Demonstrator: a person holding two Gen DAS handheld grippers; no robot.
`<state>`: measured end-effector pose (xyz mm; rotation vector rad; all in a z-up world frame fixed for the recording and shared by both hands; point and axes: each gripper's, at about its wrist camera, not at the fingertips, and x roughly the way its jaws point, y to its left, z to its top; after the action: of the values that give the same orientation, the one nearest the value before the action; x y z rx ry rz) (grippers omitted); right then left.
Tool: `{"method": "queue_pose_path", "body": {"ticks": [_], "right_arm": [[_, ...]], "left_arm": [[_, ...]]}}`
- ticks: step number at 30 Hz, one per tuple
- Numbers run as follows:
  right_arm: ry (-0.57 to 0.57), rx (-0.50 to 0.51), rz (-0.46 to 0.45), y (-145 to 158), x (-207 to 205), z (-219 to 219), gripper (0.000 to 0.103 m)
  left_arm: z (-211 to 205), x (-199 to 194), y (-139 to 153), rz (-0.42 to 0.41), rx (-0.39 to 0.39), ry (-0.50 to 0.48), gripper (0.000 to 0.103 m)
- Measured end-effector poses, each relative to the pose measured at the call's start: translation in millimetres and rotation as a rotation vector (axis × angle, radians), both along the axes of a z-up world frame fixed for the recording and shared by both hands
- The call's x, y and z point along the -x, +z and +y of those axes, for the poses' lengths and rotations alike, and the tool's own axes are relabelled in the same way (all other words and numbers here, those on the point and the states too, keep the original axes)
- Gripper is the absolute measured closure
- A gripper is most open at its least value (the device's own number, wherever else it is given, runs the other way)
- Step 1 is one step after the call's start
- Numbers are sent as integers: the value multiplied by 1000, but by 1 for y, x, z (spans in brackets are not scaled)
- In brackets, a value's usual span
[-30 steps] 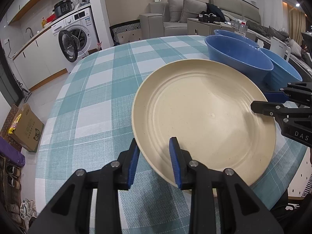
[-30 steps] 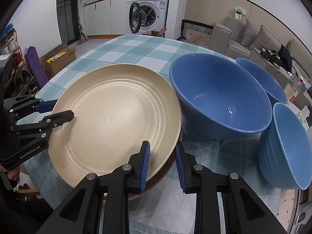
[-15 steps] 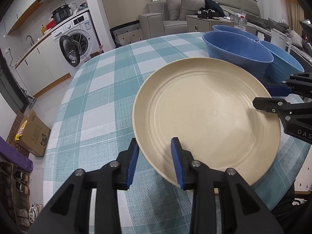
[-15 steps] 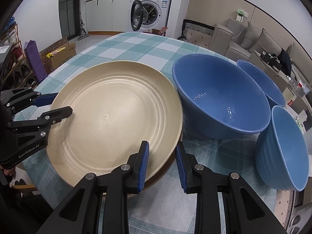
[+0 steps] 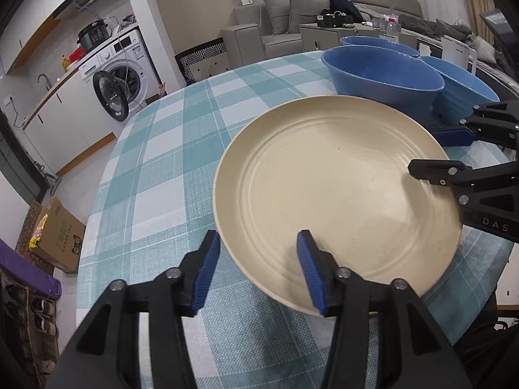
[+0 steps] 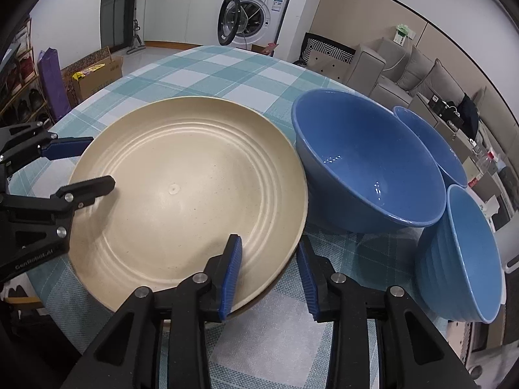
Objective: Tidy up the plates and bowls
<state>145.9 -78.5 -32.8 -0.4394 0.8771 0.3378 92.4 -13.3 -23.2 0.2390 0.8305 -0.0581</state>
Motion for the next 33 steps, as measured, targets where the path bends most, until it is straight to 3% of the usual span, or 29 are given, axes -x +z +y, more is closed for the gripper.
{"method": "queue_pose_path", "body": {"ticks": [7,15,21,33], "right_arm": [[4,-11,-2,-1,-1,-2,55],[11,-45,8,1,-3,-5,52],[36,-75,15,3,-1,-3,40],[48,-77,13,4,0,0,39]], "left_arm": [[6,-3,-1,6,-4,26,48],[18,-8,-4,18,29,70,44],[23,-9,-6,22,56,81,39],[23,-9,-6,24,67,72,38]]}}
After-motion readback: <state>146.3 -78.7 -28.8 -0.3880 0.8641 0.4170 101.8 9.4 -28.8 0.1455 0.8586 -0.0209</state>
